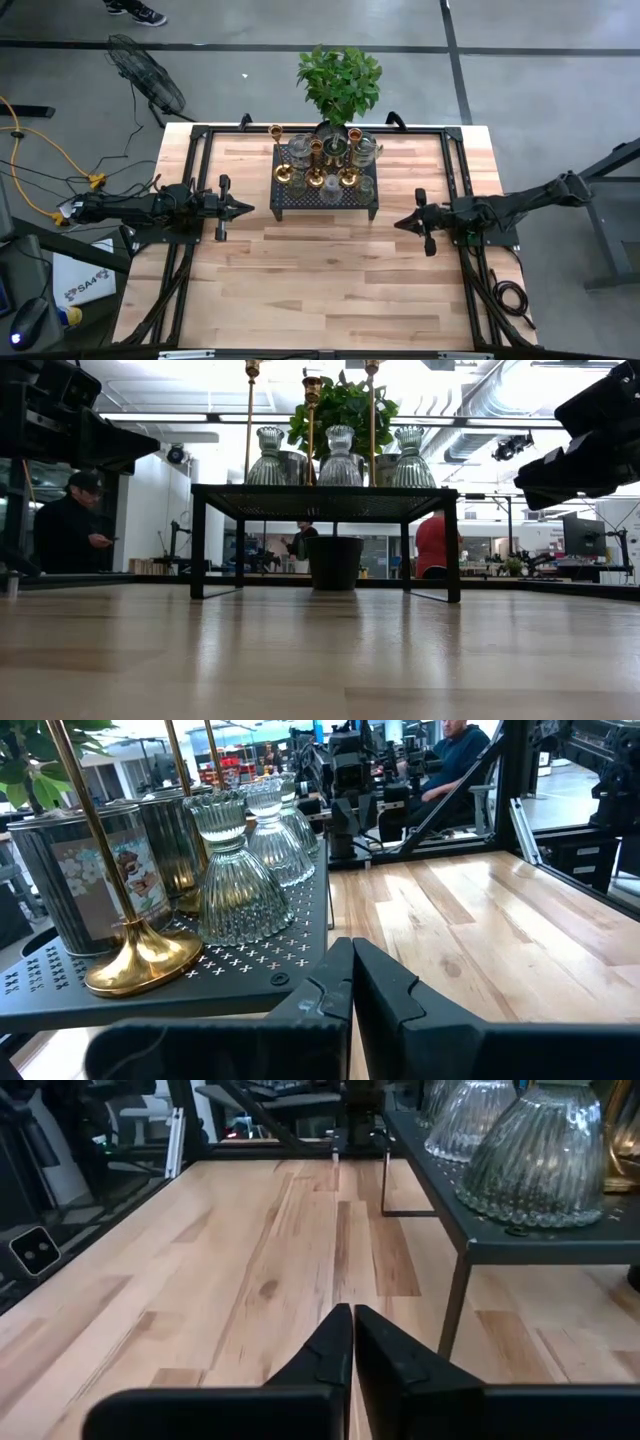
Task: Pick & Place candle stick holders
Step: Return to Home Position
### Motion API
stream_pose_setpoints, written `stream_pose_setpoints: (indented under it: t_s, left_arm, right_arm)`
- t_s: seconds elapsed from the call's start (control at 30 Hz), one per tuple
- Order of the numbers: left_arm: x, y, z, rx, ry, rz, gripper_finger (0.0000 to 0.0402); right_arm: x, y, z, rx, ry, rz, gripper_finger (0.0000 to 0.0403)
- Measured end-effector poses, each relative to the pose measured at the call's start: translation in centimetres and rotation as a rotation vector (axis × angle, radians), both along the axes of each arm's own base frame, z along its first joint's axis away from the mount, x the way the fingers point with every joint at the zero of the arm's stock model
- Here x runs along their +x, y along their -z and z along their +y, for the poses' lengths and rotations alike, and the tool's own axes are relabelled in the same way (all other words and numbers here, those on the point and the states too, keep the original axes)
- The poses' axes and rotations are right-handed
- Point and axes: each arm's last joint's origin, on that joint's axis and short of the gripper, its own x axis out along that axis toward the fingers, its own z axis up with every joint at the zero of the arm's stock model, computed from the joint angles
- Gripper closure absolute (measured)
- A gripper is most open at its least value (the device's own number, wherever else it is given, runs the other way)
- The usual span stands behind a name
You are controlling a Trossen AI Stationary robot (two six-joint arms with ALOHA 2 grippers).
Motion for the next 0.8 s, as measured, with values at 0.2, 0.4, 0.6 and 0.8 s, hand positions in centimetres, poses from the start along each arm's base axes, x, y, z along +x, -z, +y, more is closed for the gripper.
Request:
stream_pose_setpoints:
  t_s: [0.2,0.4,0.6,0.8]
  left_arm:
    - [0.0,0.0,0.0,0.000,0.000,0.000,0.0402]
    - [0.0,0.0,0.0,0.000,0.000,0.000,0.0402]
    - [0.0,0.0,0.0,0.000,0.000,0.000,0.0402]
    - [0.0,0.0,0.0,0.000,0.000,0.000,0.0402]
  right_arm:
    - [-0.7,-0.1,-0.4,0.013,-0.011,-0.005,0.0399]
    - [-0.9,-0.2,-0.5,0.026,-0.060,-0.025,0.0400]
    - [-0.8,-0.2,-1.2,-0.009,-0.018,-0.025,0.0400]
    - [-0.7,0.0,-1.7,-0.009,0.035,-0.003,0.0400]
